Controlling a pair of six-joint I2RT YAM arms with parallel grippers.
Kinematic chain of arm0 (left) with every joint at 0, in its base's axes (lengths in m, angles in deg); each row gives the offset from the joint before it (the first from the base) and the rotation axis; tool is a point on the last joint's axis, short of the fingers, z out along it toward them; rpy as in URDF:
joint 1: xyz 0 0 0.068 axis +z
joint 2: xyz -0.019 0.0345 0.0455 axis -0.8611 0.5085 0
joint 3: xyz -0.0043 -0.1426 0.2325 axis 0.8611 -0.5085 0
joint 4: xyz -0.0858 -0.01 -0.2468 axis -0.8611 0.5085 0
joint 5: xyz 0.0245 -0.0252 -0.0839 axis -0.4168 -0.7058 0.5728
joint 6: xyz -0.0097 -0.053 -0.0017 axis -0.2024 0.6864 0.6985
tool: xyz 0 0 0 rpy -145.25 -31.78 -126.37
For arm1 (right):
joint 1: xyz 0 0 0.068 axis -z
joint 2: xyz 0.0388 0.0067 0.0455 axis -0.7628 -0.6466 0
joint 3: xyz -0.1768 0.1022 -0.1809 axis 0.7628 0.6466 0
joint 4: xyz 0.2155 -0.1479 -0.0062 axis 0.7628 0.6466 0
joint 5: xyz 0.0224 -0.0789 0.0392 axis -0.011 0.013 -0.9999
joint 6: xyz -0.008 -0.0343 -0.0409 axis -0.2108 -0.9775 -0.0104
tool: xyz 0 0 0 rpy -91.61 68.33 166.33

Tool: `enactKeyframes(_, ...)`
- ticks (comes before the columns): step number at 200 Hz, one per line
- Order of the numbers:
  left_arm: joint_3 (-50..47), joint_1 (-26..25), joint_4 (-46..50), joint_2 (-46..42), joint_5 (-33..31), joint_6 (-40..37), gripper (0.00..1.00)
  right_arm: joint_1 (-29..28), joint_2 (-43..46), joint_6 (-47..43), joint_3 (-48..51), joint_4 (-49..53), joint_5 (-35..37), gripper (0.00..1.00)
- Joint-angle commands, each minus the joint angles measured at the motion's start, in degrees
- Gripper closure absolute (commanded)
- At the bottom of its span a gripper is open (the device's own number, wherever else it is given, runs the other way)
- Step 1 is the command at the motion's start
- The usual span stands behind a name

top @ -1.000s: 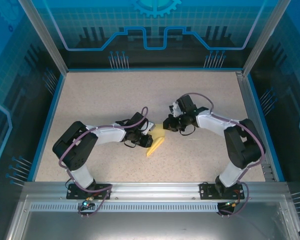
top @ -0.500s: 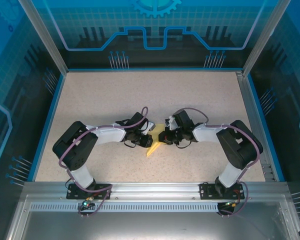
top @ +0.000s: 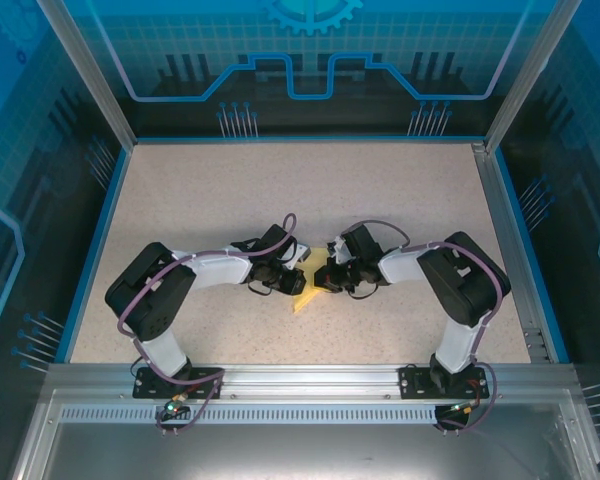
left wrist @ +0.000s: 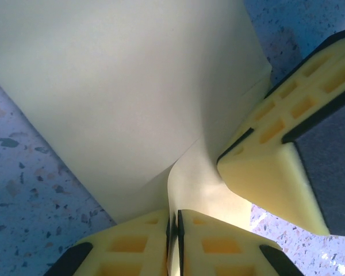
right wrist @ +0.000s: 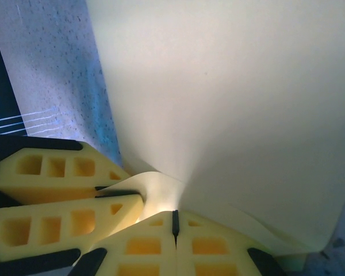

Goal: Fold a paper plane with a square sheet of paper (pick it up from the middle)
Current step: Third fold the triangle at the center of the table.

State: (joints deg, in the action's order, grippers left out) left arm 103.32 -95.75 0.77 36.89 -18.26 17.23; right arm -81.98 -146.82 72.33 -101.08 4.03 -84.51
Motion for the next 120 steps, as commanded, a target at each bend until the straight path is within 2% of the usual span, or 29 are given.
enactKeyframes(1,-1.4,0.4,1.1,0.3,-2.0,-0.7,0.85,-0.8,-1.7,-0.6,1.1,-0.2,0.3,0.97)
enactKeyframes(37,-1.3,0.4,1.3,0.6,-2.2,-0.9,0.85,-0.7,-0.1,-1.3,1.3,2.1,1.7,0.96)
enactKeyframes(80,-1.1,0.5,1.3,1.0,-1.8,-1.1,0.84,0.8,5.7,-1.4,1.3,2.8,1.8,0.95)
enactKeyframes(120,-0.7,0.5,1.3,1.4,-1.5,-1.5,0.85,2.5,3.1,-2.1,0.0,3.0,1.2,0.95)
